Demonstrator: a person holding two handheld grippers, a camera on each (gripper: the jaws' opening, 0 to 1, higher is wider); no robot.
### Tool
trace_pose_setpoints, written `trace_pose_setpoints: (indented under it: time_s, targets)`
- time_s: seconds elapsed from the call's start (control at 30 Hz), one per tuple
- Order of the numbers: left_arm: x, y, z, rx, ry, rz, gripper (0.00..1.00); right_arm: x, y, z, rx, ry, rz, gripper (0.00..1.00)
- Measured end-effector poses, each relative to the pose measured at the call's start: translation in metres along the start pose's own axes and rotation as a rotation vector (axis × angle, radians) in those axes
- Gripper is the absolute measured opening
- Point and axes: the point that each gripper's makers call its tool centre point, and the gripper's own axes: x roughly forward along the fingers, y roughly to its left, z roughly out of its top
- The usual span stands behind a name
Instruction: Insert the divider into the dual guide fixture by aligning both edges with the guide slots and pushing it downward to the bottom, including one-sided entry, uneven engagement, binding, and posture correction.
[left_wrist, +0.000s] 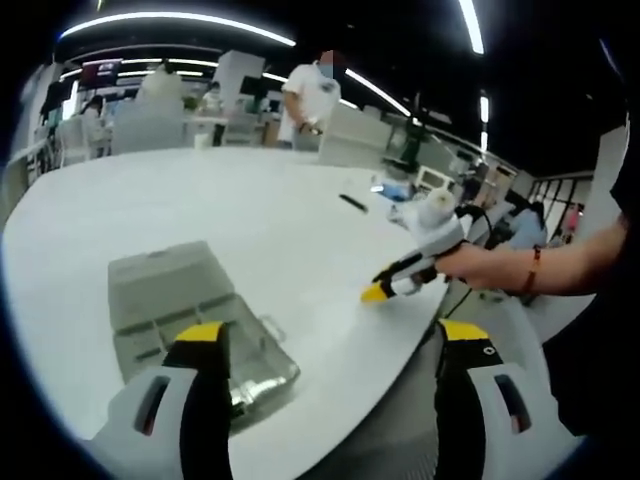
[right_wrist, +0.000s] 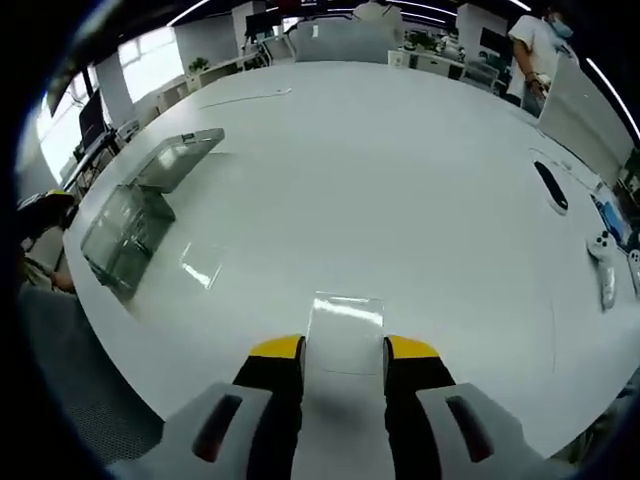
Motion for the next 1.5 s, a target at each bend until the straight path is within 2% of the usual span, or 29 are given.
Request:
trace_pose_setpoints:
  time_s: [0.23, 0.53, 1.1, 1.5]
  targets:
    - [0.002, -0.002, -0.001, -0.004, 0.005, -0.010, 0.81, -0.009, 0.008, 0.014, 0.002, -0.061, 0.025, 0.27]
    - [0.004, -0.004, 0.007, -0.006, -0.018, -0.022, 0.80, -0.024, 0.026, 0.036, -0.037, -0.141, 0.059, 0.27]
    - [0.003, -0.004, 0.013, -0.044, -0.049, -0.009, 0.76, -0.048, 0.068, 0.049, -0.029, -0.255, 0.148, 0.27]
    - [0.002, -0.008, 0.020, -0.089, -0.074, -0.026, 0.70, -0.070, 0.099, 0.063, -0.071, -0.355, 0.194, 0.27]
